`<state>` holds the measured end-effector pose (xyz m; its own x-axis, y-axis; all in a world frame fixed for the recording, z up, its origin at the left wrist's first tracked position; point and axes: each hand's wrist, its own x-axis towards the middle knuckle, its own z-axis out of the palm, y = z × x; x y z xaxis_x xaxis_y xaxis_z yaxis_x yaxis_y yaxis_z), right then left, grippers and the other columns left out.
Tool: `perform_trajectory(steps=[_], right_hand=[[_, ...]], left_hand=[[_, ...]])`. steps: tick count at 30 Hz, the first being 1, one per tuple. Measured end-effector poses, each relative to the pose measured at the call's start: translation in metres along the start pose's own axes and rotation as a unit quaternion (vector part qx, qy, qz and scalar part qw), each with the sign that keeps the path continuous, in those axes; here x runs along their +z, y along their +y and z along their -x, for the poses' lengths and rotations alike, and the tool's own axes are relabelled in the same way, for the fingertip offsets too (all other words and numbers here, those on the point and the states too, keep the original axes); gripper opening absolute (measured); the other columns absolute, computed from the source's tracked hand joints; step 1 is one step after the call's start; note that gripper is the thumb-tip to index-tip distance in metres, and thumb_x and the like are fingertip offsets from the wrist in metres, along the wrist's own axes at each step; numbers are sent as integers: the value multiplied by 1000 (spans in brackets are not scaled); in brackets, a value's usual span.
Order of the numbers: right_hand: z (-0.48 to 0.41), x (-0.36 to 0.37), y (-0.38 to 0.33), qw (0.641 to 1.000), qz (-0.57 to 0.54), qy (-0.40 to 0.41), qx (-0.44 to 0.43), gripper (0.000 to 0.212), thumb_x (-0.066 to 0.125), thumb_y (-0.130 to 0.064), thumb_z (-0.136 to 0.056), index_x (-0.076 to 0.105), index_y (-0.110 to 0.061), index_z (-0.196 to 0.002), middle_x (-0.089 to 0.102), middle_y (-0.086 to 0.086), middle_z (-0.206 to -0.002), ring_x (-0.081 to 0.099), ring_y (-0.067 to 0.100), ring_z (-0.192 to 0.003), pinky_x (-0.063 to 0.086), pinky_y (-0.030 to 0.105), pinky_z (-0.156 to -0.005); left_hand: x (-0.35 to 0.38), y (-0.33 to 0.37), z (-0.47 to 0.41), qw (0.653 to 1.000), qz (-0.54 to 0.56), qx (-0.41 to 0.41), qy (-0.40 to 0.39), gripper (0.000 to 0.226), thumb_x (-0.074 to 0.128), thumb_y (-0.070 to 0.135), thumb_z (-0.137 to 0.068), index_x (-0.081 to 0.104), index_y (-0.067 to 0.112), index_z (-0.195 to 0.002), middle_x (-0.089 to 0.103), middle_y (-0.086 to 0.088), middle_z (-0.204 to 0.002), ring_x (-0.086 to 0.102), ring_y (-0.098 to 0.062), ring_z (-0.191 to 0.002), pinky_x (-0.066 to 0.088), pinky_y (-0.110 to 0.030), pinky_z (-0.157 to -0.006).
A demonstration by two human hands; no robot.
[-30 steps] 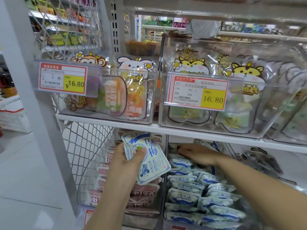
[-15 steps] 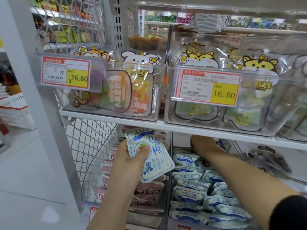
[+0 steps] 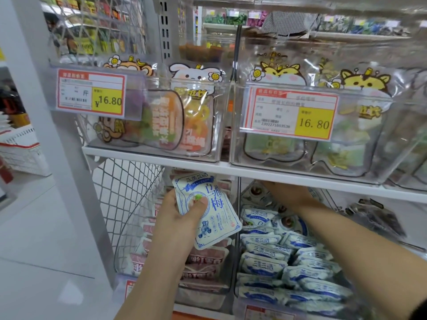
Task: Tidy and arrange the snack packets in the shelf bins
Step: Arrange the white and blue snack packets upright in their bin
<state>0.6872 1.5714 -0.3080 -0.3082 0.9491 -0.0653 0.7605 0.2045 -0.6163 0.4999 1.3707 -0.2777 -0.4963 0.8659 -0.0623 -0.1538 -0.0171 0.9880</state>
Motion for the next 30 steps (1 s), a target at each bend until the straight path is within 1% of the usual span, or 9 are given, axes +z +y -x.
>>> perform_trajectory(steps=[3,6,11,14,18,21,25,28,30], right_hand=[[-6,10,-4,993,119,-8,-7,32,43,-39,-97,58,-17,-116,59,2,-113,55,23,-111,40,31,-91],[-3,21,-8,973,204,42,-101,27,50,-31,-95,59,-12,-112,63,3,-109,59,23,-103,45,31,-85],[3,10,7,974,211,53,-57,24,56,-33,-93,58,-16,-110,62,3,-107,58,21,-99,41,28,-79],[4,3,5,988,151,10,-37,16,53,-32,-95,60,-17,-97,64,2,-97,60,19,-94,40,25,-73],[25,-6,-23,993,94,-55,-33,42,35,-42,-101,51,-21,-133,57,7,-132,53,24,-118,39,21,-88],[56,-9,-36,997,-55,-54,-3,57,47,-67,-84,52,-35,-131,60,8,-129,58,28,-116,47,40,-100],[106,-23,-37,896,-373,-235,-53,75,78,-55,-63,58,-16,-123,65,10,-121,62,24,-108,53,34,-84],[134,-33,-38,876,-341,-334,-73,86,82,-48,-64,47,-12,-133,59,15,-129,58,30,-115,53,40,-88],[151,-34,-42,901,-256,-338,-94,74,82,-38,-67,50,-10,-128,63,18,-121,61,33,-108,51,50,-90]], left_hand=[[0,0,0,1000,-2,-1,3,15,64,17,-88,58,20,-102,73,0,-90,72,-12,-73,57,-30,-57],[0,0,0,1000,-5,2,5,14,64,17,-88,58,21,-100,73,0,-90,72,-11,-73,58,-31,-58],[-1,1,0,1000,-15,-1,3,13,63,18,-89,59,22,-100,73,2,-90,71,-10,-73,59,-33,-62],[-2,1,-1,1000,-18,-2,9,13,64,18,-88,59,21,-100,73,1,-91,71,-11,-74,59,-35,-65],[0,1,1,1000,-20,0,2,15,64,19,-88,59,22,-101,73,1,-92,71,-10,-75,59,-34,-65],[0,3,3,999,-16,-10,-31,17,66,18,-86,60,23,-101,74,3,-89,71,-11,-78,59,-34,-69],[-2,10,13,982,-69,-44,-169,31,71,22,-79,61,23,-108,74,2,-90,72,-17,-81,57,-34,-68],[4,14,29,954,-135,-42,-266,34,74,19,-77,60,22,-108,74,6,-93,71,-13,-83,57,-27,-65],[9,13,39,937,-182,-16,-299,36,78,23,-75,60,27,-106,72,11,-95,70,-8,-84,58,-29,-71]])
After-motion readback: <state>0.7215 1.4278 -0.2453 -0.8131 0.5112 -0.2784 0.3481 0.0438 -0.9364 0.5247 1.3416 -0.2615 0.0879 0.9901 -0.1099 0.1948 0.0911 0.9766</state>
